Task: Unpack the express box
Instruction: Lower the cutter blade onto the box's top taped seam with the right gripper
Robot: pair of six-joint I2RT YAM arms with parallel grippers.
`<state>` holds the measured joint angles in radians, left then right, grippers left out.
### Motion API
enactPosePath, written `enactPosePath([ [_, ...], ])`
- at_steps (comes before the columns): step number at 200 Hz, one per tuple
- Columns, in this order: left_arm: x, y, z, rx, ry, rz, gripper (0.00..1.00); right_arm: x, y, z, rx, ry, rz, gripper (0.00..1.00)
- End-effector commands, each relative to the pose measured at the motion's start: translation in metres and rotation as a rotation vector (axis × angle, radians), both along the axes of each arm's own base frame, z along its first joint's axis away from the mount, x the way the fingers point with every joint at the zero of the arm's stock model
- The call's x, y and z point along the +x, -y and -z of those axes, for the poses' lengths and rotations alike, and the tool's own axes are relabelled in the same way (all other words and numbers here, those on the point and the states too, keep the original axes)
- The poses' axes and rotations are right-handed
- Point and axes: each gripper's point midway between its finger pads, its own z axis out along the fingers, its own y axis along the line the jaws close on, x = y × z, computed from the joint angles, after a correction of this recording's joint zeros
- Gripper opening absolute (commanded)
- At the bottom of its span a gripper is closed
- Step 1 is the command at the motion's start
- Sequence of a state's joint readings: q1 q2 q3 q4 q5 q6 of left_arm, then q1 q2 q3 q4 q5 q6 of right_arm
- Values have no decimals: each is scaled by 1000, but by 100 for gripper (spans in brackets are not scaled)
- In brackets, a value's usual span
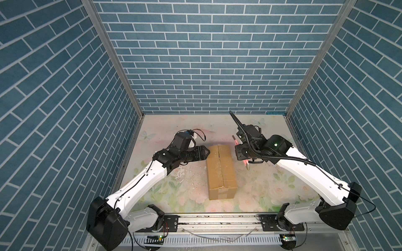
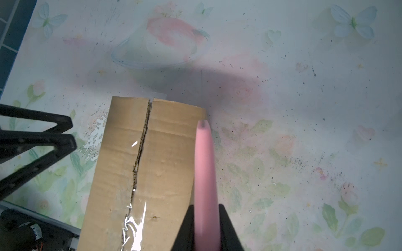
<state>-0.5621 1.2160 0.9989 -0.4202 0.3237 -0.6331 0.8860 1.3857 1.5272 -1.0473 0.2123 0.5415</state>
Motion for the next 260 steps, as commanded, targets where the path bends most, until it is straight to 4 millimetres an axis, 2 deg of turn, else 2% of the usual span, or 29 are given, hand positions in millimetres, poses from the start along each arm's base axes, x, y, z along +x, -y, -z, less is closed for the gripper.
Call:
enactPosePath([
  [1,0,11,-9,-4,19,89,85,-12,8,-3,-77,-60,-48,0],
  [41,11,19,-8,-3,18,136,92,-11,-5,-14,-86,-96,-87,0],
  [100,38,25,-3,-100,-5,157,90,-13,-34,-29,-105,-153,-139,0],
  [131,43,34,1,-125,-22,187,87,-13,-35,-24,-128,-194,-113,0],
  [168,40,36,11,-121,-61,208,84,-19,-37,-24,-100,-230,-89,0],
  [216,25,28,19,-89,-87,214,83,-23,-41,-17,-96,-261,-80,0],
  [260,22,23,44,-58,-132,194,80,-26,-49,-6,-98,-302,-80,0],
])
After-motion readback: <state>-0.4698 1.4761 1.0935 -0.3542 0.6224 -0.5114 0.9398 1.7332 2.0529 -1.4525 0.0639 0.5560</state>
